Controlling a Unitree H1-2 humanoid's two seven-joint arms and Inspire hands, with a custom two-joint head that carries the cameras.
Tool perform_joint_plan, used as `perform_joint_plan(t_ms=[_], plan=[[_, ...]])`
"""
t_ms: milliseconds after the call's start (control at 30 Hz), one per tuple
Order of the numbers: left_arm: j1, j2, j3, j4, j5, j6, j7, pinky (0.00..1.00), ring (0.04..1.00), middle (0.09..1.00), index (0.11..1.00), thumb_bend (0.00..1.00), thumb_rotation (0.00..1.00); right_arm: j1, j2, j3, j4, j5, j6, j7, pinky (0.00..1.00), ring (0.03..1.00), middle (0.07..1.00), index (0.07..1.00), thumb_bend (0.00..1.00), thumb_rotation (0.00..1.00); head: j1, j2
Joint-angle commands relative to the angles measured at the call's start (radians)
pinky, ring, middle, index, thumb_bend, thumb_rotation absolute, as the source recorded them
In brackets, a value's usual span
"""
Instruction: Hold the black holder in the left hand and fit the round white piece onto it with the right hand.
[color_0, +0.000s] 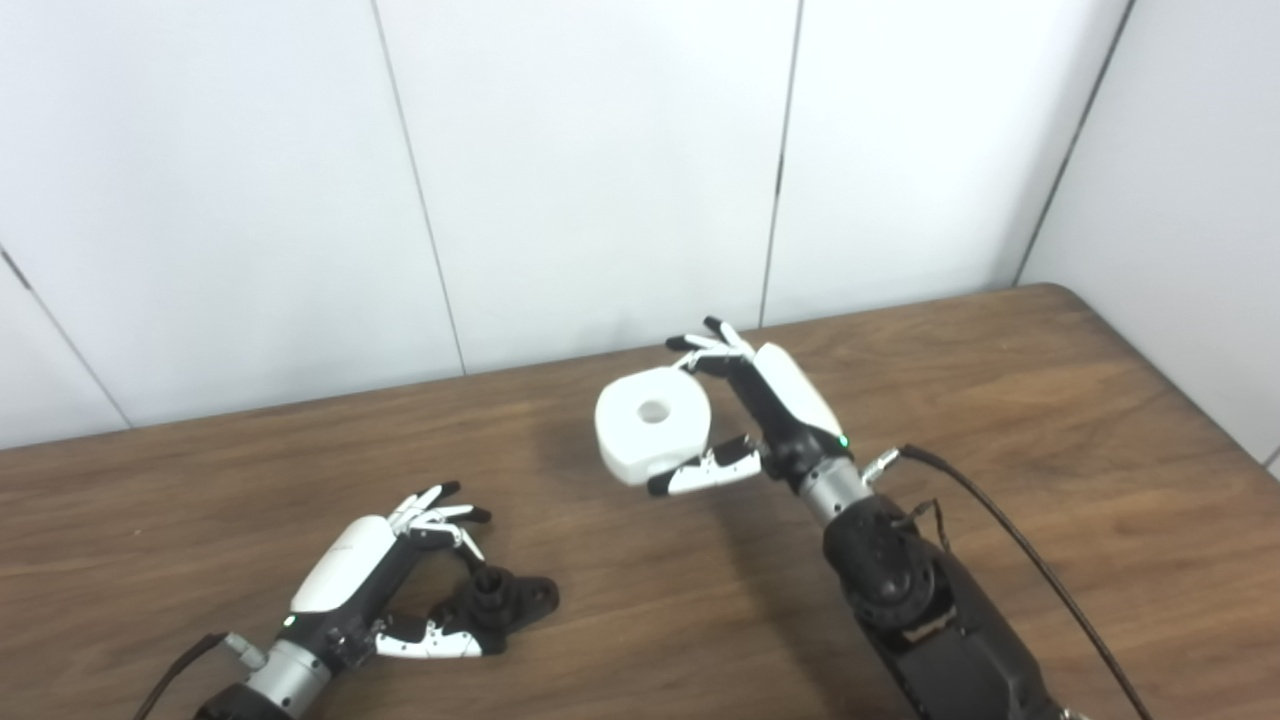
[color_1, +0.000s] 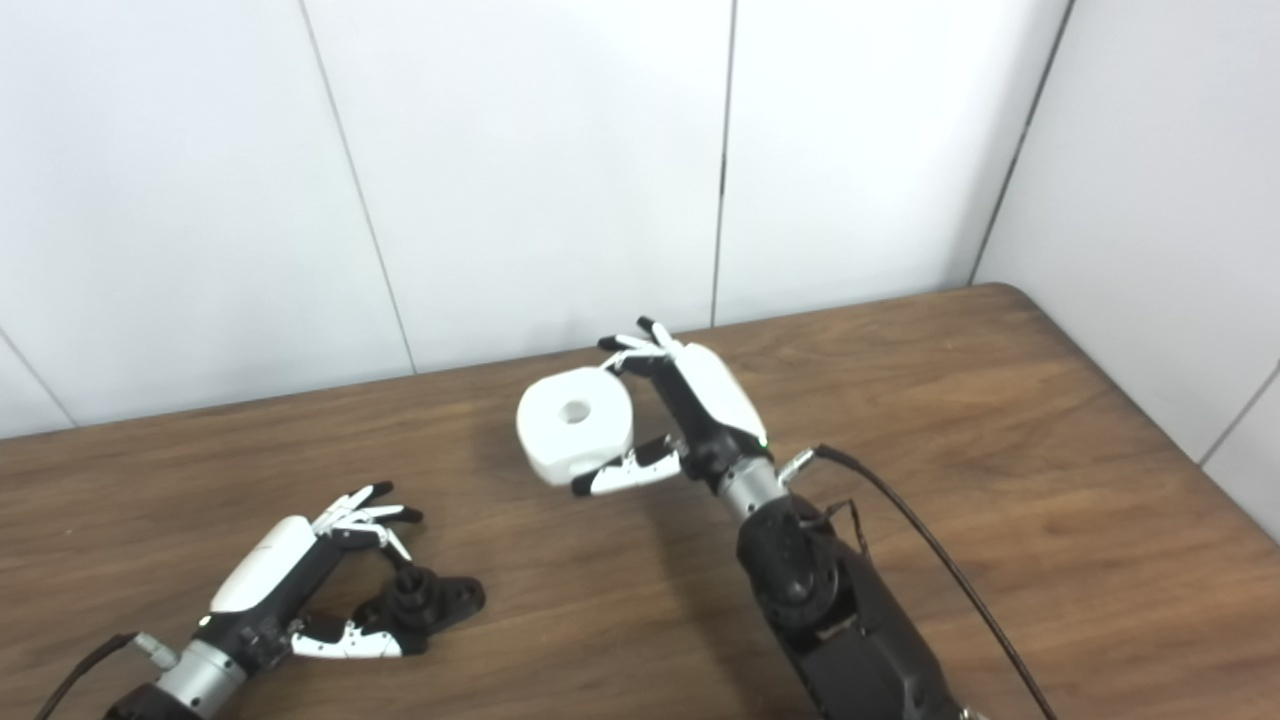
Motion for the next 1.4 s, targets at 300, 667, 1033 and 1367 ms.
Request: perform_joint_plan(t_ms=[300, 667, 1033, 1367], plan=[[-0.009, -0.009, -0.019, 0.028, 0.056, 0.055, 0.004, 1.0, 0.989, 0.84, 0.483, 0.52, 0.05, -0.031, 0.044, 0.063, -0.109, -0.011, -0.027, 0.096, 1.0, 1.0, 0.854, 0.484, 0.52, 0.15, 0.051, 0.018], [-0.01, -0.024, -0.023, 0.034, 0.05, 0.059, 0.007, 1.0, 0.988, 0.84, 0.482, 0.52, 0.05, -0.019, 0.089, 0.09, -0.122, 0.005, -0.046, 0.137, 1.0, 1.0, 0.852, 0.484, 0.52, 0.15, 0.096, 0.021], [0.0, -0.033, -0.039, -0.018, 0.063, 0.118, -0.006, 1.0, 1.0, 0.844, 0.483, 0.52, 0.05, -0.01, 0.117, 0.124, -0.092, 0.0, -0.055, 0.144, 1.0, 1.0, 0.848, 0.483, 0.52, 0.16, 0.133, 0.027], [0.009, -0.033, -0.061, -0.077, 0.064, 0.152, -0.011, 1.0, 1.0, 0.844, 0.482, 0.52, 0.05, -0.01, 0.12, 0.12, -0.046, -0.003, -0.069, 0.14, 1.0, 1.0, 0.85, 0.484, 0.52, 0.16, 0.155, 0.031]])
